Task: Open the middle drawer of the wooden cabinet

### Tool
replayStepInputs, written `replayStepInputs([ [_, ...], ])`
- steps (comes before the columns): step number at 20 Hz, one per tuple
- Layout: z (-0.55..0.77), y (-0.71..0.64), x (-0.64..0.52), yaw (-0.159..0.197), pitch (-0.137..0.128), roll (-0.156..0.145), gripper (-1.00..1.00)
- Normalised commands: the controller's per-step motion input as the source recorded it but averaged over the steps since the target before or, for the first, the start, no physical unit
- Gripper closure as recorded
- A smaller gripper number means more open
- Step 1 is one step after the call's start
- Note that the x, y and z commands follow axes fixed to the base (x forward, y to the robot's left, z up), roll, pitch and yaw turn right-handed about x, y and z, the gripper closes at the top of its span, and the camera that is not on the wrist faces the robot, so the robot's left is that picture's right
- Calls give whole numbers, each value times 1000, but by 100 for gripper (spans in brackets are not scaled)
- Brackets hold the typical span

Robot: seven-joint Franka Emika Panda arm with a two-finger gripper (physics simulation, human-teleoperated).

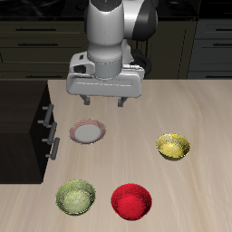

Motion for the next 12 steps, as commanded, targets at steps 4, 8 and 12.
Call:
replayStepInputs([
  [4, -44, -58, 72, 53, -13, -60, -100],
  [8, -44, -45, 25, -14, 14, -44, -100],
  [12, -129, -102, 36, 42, 12, -73, -100],
])
